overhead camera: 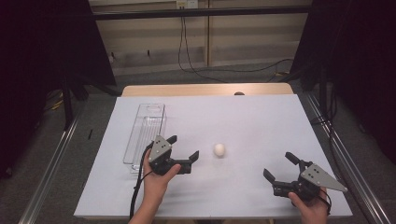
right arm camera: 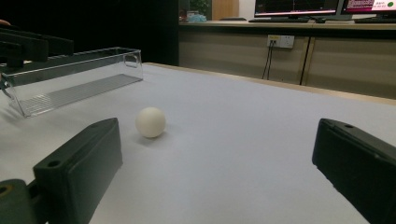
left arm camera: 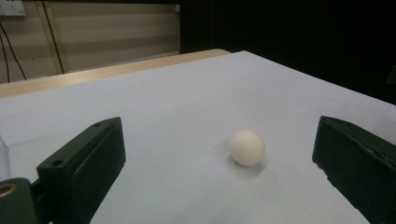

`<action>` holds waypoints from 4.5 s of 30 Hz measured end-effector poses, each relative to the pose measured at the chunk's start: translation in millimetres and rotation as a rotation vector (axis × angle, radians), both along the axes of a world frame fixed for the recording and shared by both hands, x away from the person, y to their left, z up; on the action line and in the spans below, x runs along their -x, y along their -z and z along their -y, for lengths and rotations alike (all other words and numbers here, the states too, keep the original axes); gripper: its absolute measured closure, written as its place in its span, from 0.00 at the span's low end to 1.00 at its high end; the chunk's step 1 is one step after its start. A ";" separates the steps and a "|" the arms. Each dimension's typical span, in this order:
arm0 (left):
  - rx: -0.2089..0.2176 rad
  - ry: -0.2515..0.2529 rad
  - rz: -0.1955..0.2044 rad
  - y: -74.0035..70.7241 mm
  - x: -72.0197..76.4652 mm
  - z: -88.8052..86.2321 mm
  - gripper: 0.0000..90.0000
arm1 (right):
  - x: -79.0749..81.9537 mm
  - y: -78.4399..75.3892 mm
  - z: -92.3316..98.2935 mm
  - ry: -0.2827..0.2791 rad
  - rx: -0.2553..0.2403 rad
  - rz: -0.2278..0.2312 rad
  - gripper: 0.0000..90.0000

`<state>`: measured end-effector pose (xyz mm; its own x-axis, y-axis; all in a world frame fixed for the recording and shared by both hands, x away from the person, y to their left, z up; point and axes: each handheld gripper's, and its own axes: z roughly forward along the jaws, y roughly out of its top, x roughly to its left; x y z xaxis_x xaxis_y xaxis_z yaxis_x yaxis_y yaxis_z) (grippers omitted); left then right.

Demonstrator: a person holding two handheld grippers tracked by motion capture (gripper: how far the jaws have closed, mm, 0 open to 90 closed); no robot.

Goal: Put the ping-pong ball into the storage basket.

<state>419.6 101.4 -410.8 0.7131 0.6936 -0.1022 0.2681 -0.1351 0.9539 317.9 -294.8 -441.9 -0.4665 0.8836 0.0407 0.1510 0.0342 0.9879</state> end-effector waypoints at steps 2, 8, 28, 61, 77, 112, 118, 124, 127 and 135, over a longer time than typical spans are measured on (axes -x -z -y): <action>-0.001 0.002 0.001 0.3 -0.6 0.9 0.03 | 0.1 -0.2 -0.1 0.000 -0.002 -0.002 0.01; 0.003 0.005 -0.003 1.2 -1.8 3.7 0.03 | -0.2 0.1 -0.2 -0.003 0.000 0.000 0.01; -0.018 0.015 -0.017 6.9 -6.4 12.8 0.03 | -0.4 0.1 -0.2 -0.003 0.001 -0.001 0.01; -0.063 0.050 -0.054 12.7 -14.4 27.1 0.03 | -2.0 -0.1 -1.5 -0.007 0.003 0.009 0.01; -0.094 0.075 -0.061 15.6 -18.4 36.9 0.03 | -4.9 0.5 -2.2 -0.011 0.004 0.006 0.01; -0.116 0.085 -0.103 18.2 -24.6 46.0 0.03 | -5.2 0.4 -2.8 -0.013 0.003 0.002 0.01; -0.112 0.093 -0.107 20.1 -26.1 47.1 0.03 | -5.6 0.6 -2.4 -0.016 0.003 0.001 0.01; -0.117 0.087 -0.113 20.5 -27.2 46.8 0.03 | -5.7 0.6 -2.5 -0.017 0.003 0.001 0.01; -0.122 0.082 -0.121 21.0 -27.6 47.4 0.03 | -5.9 0.7 -2.5 -0.016 0.007 0.002 0.01; -0.124 0.078 -0.130 21.5 -27.8 47.6 0.03 | -6.0 0.6 -2.8 -0.014 0.004 0.003 0.01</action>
